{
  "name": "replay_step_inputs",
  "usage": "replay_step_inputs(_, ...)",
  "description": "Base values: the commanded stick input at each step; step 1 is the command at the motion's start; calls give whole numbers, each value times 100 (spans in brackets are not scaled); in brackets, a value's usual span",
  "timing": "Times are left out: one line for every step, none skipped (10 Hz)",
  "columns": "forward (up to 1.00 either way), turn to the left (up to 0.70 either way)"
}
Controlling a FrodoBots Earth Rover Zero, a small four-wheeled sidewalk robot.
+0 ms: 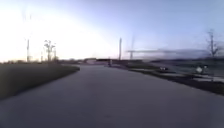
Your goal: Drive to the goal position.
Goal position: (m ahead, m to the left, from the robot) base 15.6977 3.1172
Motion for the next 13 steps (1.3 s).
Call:
replay_step_inputs(100, 13)
replay_step_inputs(100, 2)
replay_step_inputs(100, 1)
replay_step_inputs(100, 1)
replay_step_inputs(100, 1)
replay_step_inputs(100, 1)
replay_step_inputs(100, 1)
replay_step_inputs(100, 21)
replay_step_inputs(100, 41)
replay_step_inputs(100, 41)
replay_step_inputs(100, 41)
replay_step_inputs(100, 41)
replay_step_inputs(100, 31)
